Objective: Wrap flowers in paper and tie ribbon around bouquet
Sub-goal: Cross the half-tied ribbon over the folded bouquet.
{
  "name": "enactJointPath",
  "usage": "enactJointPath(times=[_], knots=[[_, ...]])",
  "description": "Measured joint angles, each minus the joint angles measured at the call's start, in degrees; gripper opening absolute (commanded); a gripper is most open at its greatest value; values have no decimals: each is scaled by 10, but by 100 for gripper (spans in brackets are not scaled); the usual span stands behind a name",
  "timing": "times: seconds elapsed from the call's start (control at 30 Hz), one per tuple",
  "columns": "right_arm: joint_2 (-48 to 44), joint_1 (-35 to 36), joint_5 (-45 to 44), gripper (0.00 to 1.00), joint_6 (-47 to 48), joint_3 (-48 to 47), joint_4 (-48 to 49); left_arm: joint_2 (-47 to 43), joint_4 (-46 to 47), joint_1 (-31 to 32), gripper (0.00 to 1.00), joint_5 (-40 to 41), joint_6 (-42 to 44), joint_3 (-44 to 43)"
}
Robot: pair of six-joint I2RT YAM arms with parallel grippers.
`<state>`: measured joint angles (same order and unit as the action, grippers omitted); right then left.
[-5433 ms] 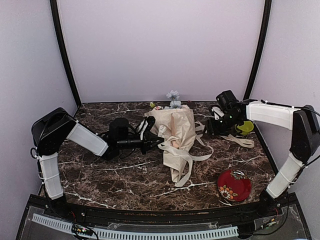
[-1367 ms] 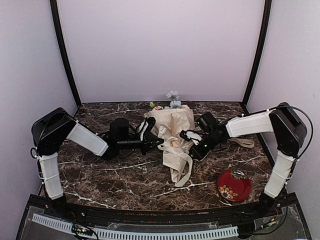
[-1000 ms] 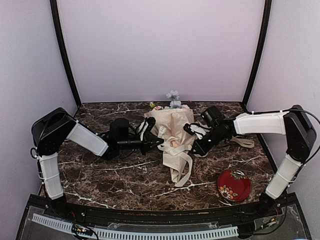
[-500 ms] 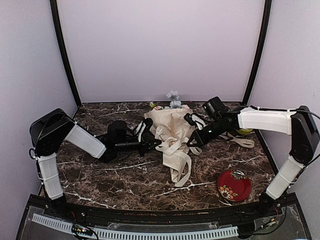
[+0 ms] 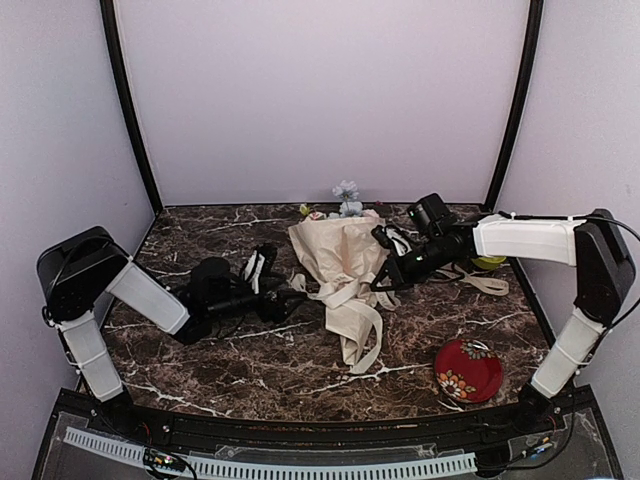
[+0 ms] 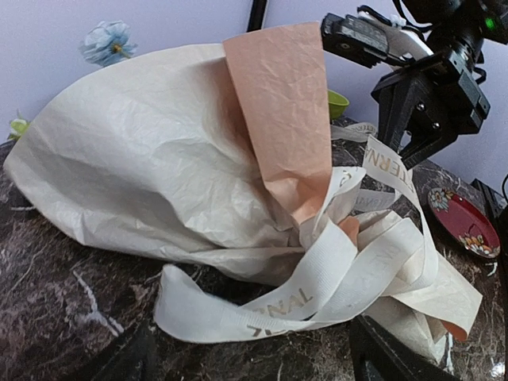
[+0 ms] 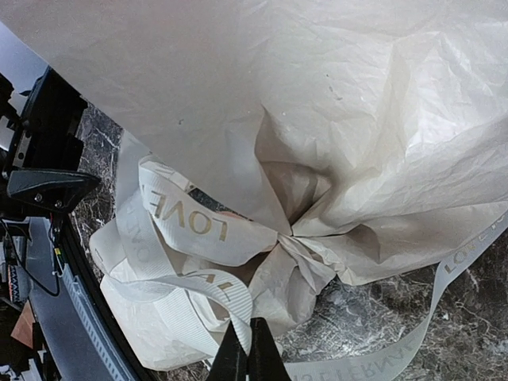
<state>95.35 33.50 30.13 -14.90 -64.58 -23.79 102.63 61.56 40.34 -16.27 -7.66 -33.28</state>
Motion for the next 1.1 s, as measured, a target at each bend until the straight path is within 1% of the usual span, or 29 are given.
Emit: enactJointPath(times=[0.07,0.13,0.17,0.27,0.3,0.33,0.37,0.4,0.43,0.5,0.53,0.63,0.73,0.77,0.87,0.97,1.1], knots=[[5,1,4,0,-5,0,0,-18,9,0,96,21,-4,26],[8,2,8,0,-7,0,-1,-34,11,0,88,38,-4,46],[9,3,10,0,-7,0,-1,-41,9,0,81,42,-1,50],[9,6,14,0,-7,0,-4,-62,-14,0,54,46,15,43],[9,7,15,0,-8,0,-6,-67,-29,0,47,41,25,32],[9,8,16,0,-9,0,-9,-70,-51,0,41,33,34,14],[9,9,17,0,-11,0,-11,-71,-73,0,38,23,43,-8],[9,10,19,0,-14,0,-12,-70,-103,0,37,7,60,-37],[9,11,21,0,-17,0,-15,-67,-129,0,39,-6,72,-70],[9,13,26,0,-22,0,-18,-61,-161,0,50,-31,96,-121],[9,14,30,0,-24,0,-19,-57,-172,0,52,-45,107,-140],[9,18,37,0,-32,0,-20,-40,-222,0,57,-94,138,-180],[9,24,39,0,-37,0,-20,0,-288,0,60,-154,158,-236],[9,26,39,0,-38,0,-21,13,-306,0,63,-172,164,-252],[9,31,36,0,-41,0,-24,32,-345,0,74,-210,177,-270],[9,33,29,0,-43,0,-29,42,-387,0,80,-255,189,-286],[14,34,17,0,-42,0,-34,57,-442,-1,87,-297,207,-332]])
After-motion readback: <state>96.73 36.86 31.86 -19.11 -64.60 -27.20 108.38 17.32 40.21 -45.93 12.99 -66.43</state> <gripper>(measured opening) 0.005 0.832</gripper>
